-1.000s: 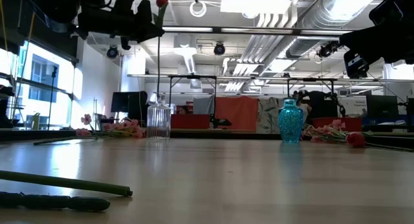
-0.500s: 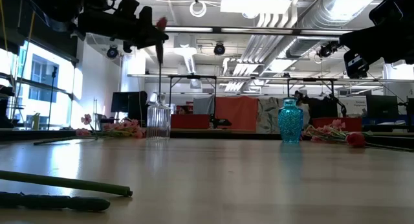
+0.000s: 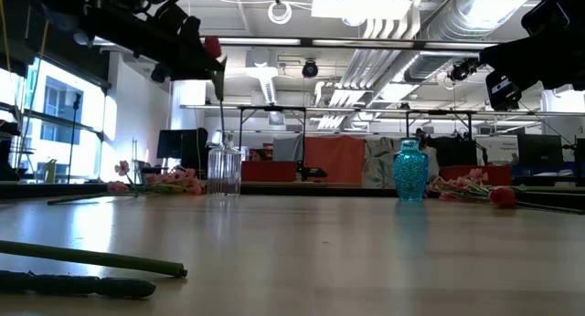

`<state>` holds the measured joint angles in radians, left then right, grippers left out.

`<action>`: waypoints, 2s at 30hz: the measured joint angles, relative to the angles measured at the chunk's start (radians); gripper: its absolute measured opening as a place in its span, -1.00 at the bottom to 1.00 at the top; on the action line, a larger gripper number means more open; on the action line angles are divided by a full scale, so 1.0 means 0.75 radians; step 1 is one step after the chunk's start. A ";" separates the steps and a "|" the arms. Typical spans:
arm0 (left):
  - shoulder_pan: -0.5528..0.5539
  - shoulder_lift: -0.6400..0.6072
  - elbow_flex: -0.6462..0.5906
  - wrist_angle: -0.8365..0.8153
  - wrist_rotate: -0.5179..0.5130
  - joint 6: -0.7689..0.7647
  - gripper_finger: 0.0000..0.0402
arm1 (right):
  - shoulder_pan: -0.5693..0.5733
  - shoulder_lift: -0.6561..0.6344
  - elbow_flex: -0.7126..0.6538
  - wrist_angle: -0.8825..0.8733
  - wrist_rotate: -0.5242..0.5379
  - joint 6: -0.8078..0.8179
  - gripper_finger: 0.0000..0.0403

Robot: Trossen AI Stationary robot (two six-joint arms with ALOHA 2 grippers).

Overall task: Sort flowers into vase by color
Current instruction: Put the top left red flower into the transparent vase, then put the bottom red flower into the transparent vase

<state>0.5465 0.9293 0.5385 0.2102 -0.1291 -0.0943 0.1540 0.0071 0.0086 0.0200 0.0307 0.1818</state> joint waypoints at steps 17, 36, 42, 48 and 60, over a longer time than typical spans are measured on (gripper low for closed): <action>-0.002 -0.202 0.209 -0.779 0.183 -0.270 0.05 | 0.000 0.000 0.001 0.000 0.000 0.000 -1.00; -0.626 -0.172 0.255 -1.333 0.670 -0.685 0.05 | 0.000 0.000 0.001 0.000 0.000 0.000 -1.00; -0.948 -0.020 0.255 -1.176 0.673 -0.710 0.05 | 0.000 0.000 0.000 0.000 0.000 0.000 -1.00; -1.186 0.246 0.255 -1.074 0.671 -0.847 0.05 | 0.000 0.000 0.000 0.000 0.000 0.000 -1.00; -1.528 0.613 0.254 -0.835 0.486 -2.274 0.05 | 0.000 0.000 0.000 0.000 -0.001 0.000 -1.00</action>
<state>-0.5998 1.3894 0.7290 -0.4161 0.2354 -1.7995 0.1541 0.0071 0.0088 0.0196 0.0303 0.1816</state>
